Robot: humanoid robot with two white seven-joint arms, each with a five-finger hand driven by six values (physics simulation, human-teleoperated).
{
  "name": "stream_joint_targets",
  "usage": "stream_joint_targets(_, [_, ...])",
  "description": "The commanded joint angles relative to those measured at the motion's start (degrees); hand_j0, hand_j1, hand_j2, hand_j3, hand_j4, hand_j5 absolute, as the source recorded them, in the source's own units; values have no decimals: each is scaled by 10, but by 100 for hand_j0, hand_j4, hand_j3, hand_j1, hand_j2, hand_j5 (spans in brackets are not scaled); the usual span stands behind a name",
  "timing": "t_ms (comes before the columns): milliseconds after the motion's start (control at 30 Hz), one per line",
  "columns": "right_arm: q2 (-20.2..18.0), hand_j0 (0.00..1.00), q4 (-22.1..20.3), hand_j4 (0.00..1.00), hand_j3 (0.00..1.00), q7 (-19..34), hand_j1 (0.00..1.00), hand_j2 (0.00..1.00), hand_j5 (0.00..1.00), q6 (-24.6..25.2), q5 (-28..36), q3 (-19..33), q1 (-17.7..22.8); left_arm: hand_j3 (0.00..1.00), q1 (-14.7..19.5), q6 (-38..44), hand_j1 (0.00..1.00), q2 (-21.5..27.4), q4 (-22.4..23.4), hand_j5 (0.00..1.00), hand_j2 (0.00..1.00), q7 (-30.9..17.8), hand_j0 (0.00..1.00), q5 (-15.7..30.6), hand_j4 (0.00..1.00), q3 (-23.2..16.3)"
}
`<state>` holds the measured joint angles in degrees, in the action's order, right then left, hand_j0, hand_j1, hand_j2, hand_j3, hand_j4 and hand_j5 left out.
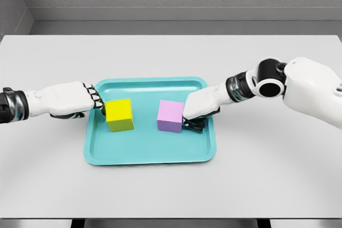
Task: Push two cubes
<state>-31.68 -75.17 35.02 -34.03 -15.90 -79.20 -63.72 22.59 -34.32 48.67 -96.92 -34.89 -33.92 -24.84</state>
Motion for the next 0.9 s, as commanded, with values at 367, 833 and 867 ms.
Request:
stream_joint_targets(367, [13, 14, 2, 14, 14, 0, 14, 14, 14, 4, 1, 0, -4, 66, 10, -7, 66, -29, 32, 66, 66, -1, 66, -6, 66, -2])
stream_joint_targets(833, [21, 14, 10, 14, 14, 0, 14, 14, 14, 11, 2, 0, -9, 67, 15, -7, 67, -53, 32, 67, 67, -1, 67, -9, 67, -5])
stream_joint_targets(867, [21, 14, 10, 14, 14, 0, 14, 14, 14, 12, 2, 0, -9, 66, 15, -7, 66, -53, 32, 66, 66, -1, 66, -9, 66, -5])
